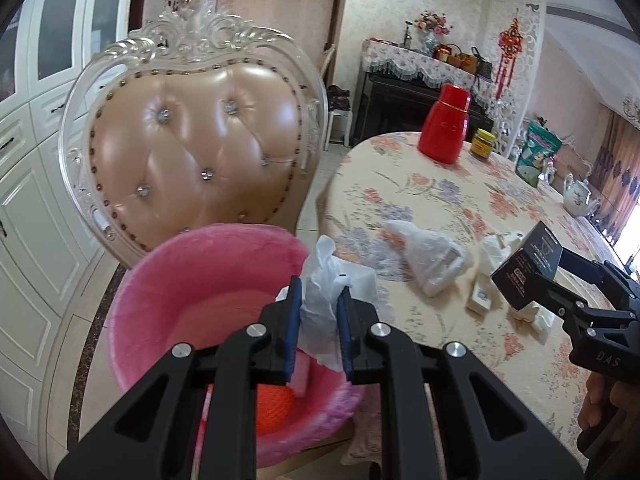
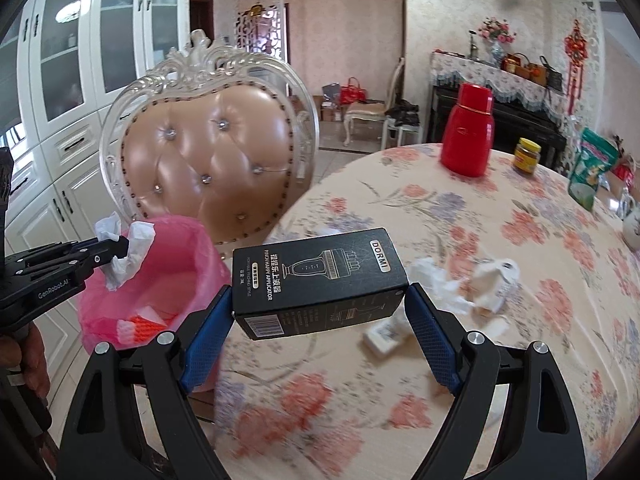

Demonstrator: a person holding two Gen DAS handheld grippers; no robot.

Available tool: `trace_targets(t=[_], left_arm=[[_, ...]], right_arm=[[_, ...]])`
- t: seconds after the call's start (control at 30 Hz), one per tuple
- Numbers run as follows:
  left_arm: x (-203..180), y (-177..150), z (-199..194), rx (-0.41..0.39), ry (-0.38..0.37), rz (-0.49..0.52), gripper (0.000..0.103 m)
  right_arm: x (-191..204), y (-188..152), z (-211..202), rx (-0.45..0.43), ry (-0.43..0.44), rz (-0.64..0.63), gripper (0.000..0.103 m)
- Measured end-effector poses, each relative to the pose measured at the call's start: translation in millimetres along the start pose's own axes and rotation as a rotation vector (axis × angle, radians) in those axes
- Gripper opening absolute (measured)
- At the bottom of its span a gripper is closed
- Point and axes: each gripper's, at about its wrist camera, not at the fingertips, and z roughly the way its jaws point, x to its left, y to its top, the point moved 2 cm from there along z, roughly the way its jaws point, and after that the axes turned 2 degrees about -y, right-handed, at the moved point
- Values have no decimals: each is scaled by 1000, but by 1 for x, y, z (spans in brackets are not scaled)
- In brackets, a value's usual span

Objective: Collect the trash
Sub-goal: 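Carry the tissue and black box over the pink wastebasket with both tools, then open both tools to drop the tissue and black box into the wastebasket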

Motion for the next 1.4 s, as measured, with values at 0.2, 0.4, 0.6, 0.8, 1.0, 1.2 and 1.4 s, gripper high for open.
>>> trace_targets(t=[0.2,0.4,0.6,0.8,1.0,1.2,1.4], left_arm=[[30,4,-3,-3,34,-23,17],[50,10,-6,-5,50,-41,17],[71,14,-10,-8,66,-61,17],[82,17,-13,-11,86,-67,17],[92,21,-13,-15,99,-74,17],[99,23,-11,-15,108,-84,17],[105,24,-12,-16,110,-91,17]], right_arm=[[31,10,15,8,37,-31,80],[58,19,26,11,71,-55,80],[81,26,37,16,101,-78,80],[100,32,45,18,124,-99,80],[112,35,54,27,137,-111,80],[121,37,62,40,147,-125,80],[134,38,71,53,161,-144,80]])
